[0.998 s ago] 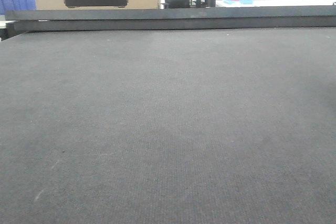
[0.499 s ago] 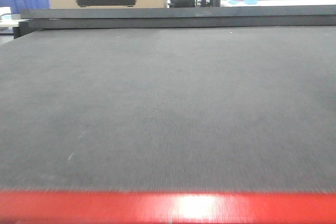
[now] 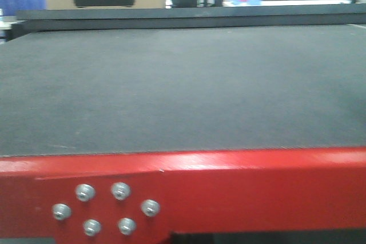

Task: Place cylindrical capacitor in blue bin on shelf
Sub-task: 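Drive the base to the shelf of blue bins holding both cylinders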

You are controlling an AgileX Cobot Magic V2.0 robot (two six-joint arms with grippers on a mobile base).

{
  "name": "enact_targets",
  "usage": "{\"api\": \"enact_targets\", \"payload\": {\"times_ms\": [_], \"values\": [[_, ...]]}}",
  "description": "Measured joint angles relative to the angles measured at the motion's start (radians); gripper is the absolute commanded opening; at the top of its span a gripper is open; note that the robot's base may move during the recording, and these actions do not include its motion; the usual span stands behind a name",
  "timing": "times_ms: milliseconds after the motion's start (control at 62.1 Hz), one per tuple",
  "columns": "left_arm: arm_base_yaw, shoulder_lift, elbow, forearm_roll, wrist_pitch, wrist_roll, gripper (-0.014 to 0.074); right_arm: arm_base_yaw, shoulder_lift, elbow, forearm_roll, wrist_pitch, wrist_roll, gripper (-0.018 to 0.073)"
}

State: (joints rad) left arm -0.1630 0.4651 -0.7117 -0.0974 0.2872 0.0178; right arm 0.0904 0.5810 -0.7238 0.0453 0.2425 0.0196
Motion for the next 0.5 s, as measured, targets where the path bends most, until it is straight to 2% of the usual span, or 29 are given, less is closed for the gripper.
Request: {"api": "enact_targets", "payload": {"times_ms": [499], "values": [[0.000, 0.000, 0.000, 0.000, 0.000, 0.000, -0.0111, 0.000, 0.000, 0.000, 0.000, 0.000, 0.000, -0.0165]]}}
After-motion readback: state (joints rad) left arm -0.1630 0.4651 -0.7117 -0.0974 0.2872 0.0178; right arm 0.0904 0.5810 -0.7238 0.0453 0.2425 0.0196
